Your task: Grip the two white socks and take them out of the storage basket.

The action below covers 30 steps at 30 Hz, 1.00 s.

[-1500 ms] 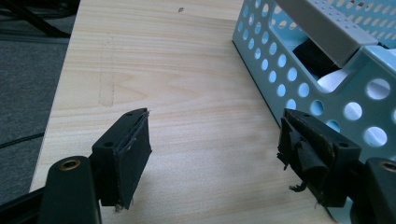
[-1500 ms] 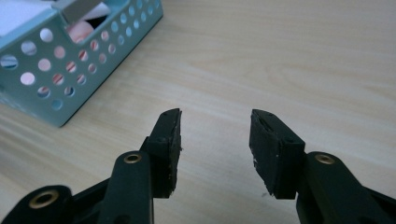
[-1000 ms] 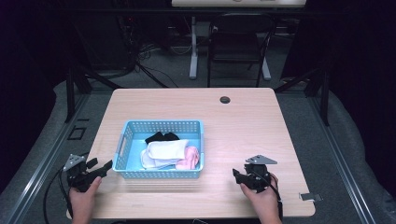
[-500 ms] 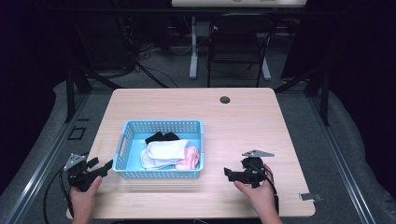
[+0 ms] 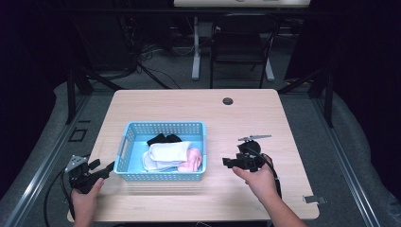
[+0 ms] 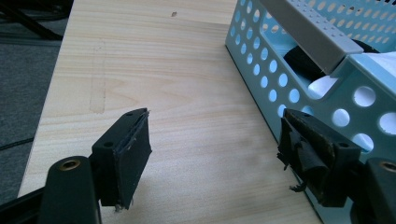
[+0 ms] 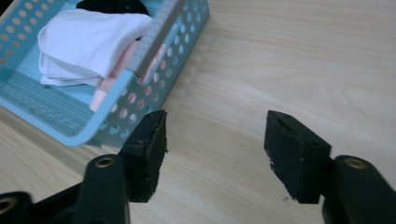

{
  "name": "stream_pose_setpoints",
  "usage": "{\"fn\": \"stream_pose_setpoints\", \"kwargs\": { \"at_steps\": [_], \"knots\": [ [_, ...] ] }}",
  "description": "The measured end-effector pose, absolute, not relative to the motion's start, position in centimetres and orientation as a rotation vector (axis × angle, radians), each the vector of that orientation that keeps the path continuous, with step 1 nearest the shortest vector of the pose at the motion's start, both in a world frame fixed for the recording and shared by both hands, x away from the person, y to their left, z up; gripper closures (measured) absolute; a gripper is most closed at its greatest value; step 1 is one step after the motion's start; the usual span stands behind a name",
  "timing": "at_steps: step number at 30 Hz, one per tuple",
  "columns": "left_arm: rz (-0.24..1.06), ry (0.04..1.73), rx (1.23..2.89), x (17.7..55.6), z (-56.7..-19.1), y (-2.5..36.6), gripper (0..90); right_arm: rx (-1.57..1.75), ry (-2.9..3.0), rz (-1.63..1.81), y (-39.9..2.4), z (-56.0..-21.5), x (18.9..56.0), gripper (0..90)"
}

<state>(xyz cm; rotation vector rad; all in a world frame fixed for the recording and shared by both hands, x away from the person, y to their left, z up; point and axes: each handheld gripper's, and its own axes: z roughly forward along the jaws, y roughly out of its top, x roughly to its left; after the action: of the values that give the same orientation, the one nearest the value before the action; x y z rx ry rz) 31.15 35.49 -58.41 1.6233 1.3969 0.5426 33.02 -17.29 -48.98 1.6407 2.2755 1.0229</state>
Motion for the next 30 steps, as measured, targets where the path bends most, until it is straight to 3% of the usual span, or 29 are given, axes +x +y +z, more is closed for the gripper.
{"fn": "stream_pose_setpoints", "kwargs": {
  "at_steps": [8, 16, 30],
  "knots": [
    [0.541, 1.393, 1.620, 31.2, -58.4, 35.5, 25.0, 1.407, 2.348, 0.934, -13.1, -46.2, 34.1, 45.3],
    [0.543, 1.388, 1.617, 31.3, -58.5, 35.4, 25.0, 1.164, 2.458, 0.966, -9.1, -45.7, 35.3, 48.4],
    [0.537, 1.389, 1.626, 31.3, -58.4, 35.3, 25.0, 1.628, 2.470, 0.881, -4.1, -48.4, 39.7, 55.1]
  ]
}}
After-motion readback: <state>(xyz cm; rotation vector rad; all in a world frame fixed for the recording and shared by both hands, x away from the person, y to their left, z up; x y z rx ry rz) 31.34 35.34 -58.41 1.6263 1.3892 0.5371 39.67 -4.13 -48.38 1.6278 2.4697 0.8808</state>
